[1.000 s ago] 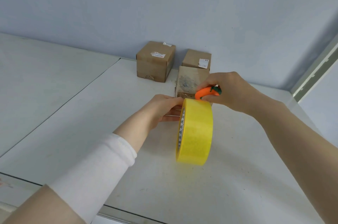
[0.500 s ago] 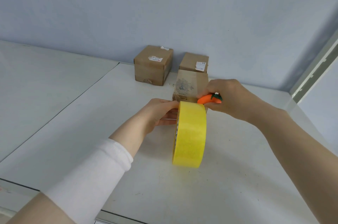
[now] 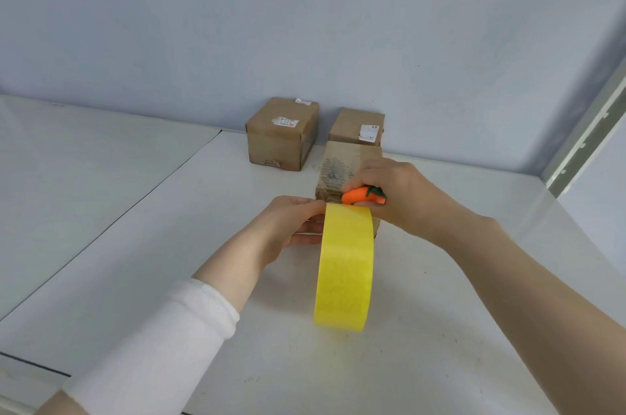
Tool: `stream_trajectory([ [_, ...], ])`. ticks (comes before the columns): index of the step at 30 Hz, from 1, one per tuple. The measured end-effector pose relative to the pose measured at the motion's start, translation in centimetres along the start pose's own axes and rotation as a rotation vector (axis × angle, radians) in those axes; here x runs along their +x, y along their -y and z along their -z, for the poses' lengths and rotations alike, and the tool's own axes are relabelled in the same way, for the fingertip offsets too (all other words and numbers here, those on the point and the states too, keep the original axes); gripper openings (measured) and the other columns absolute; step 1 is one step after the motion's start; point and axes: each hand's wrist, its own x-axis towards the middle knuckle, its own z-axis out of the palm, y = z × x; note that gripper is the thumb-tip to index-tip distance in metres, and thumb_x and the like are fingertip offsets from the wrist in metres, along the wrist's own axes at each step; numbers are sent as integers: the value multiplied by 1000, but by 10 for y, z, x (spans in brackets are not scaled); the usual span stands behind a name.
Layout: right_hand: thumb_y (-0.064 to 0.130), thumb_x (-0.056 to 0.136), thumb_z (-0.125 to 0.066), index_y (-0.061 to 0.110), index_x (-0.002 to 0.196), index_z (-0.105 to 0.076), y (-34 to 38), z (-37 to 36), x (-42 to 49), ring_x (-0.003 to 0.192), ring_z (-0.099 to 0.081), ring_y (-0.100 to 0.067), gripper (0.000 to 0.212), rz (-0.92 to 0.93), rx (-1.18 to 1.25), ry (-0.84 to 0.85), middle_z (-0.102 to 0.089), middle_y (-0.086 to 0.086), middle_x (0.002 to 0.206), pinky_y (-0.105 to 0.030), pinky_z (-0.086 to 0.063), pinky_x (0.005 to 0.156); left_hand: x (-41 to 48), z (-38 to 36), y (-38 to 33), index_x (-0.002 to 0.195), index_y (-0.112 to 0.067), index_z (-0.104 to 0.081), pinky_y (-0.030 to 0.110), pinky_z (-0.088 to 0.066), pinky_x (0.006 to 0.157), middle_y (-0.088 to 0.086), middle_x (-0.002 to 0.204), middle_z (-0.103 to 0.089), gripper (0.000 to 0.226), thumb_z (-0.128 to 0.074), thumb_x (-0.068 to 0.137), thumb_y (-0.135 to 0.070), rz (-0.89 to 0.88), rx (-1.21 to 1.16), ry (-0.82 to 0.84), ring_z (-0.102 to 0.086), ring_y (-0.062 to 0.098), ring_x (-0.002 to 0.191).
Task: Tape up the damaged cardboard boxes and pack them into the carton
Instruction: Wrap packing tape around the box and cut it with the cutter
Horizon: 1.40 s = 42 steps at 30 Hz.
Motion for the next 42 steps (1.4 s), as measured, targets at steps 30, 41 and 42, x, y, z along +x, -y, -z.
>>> stream_trajectory([
  [30,19,90,-59,13,112,-52,2,-11,-15,90,-60,-30,24,-325,85,-263,-66,-11,104,-33,-44,73,-14,0,-13,92,-8,-71,19,-52,63,6,87,-73,20,-67,77,-22,52,21,258,-69,12,74],
  [41,12,91,-57,35,99,-58,25,-16,-33,69,-55,7,24,-376,820,-381,-58,14,94,-8,-43,57,-45,0,-3,76,-19,-65,14,-49,63,1,83,-74,9,-62,84,-18,-411,114,137,-68,7,75],
  [42,12,91,-57,32,99,-59,28,-17,-33,72,-55,4,21,-387,858,-373,-58,13,95,-9,-43,55,-49,0,-3,76,-19,-65,13,-49,62,1,82,-74,9,-62,85,-18,-448,115,120,-68,6,75],
])
